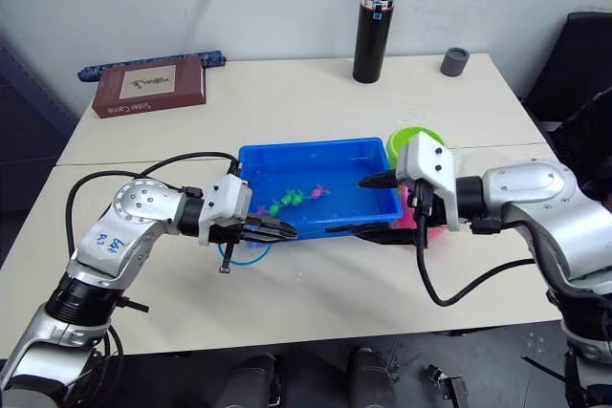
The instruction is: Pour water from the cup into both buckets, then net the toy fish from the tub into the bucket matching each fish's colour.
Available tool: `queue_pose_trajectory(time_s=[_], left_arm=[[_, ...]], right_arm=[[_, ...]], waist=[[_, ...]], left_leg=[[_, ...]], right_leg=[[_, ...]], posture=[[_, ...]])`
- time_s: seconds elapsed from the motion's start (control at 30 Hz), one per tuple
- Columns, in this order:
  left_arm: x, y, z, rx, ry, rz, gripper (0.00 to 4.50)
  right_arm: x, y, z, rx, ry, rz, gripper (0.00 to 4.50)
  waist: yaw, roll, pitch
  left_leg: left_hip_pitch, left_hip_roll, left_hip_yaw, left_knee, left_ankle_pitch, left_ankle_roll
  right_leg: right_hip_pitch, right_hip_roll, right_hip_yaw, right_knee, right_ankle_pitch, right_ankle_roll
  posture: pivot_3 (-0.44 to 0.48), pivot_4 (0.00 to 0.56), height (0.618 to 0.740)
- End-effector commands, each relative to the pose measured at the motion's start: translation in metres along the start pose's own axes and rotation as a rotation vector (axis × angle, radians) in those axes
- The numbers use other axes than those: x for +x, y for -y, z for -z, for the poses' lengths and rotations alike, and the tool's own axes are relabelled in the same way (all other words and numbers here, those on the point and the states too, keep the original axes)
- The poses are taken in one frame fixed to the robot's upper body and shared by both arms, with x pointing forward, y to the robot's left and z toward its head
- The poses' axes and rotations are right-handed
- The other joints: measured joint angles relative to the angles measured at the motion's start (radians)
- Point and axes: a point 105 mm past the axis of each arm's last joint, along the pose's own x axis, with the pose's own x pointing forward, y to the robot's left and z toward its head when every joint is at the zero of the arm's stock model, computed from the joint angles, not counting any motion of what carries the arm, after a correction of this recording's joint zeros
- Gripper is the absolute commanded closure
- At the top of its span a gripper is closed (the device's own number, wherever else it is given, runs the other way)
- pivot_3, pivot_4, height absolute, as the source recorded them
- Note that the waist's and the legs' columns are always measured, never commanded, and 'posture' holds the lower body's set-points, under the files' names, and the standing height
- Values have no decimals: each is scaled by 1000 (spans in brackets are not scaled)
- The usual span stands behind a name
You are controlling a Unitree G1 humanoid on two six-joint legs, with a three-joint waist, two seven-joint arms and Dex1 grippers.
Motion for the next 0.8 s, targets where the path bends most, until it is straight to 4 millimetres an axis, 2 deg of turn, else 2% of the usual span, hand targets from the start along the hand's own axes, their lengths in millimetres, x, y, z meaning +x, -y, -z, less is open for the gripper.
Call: queue_pose_trajectory(time_s=[0.03,0.33,0.8], left_arm=[[-1,-4,-5,74,-2,5,4474],[2,-14,-7,168,0,-32,4474],[5,-23,-16,187,32,-71,4474]], right_arm=[[4,-13,-10,-12,32,-61,366],[15,-14,-10,89,85,-53,366],[29,-9,-7,222,151,3,366]], waist=[[-1,0,0],[0,0,0],[0,0,0]], left_leg=[[0,0,0,0,0,0],[0,0,0,2,0,0],[0,0,-1,3,0,0]], right_leg=[[0,0,0,0,0,0],[0,0,0,2,0,0],[0,0,0,4,0,0]], posture=[[0,150,740],[0,150,740],[0,150,740]])
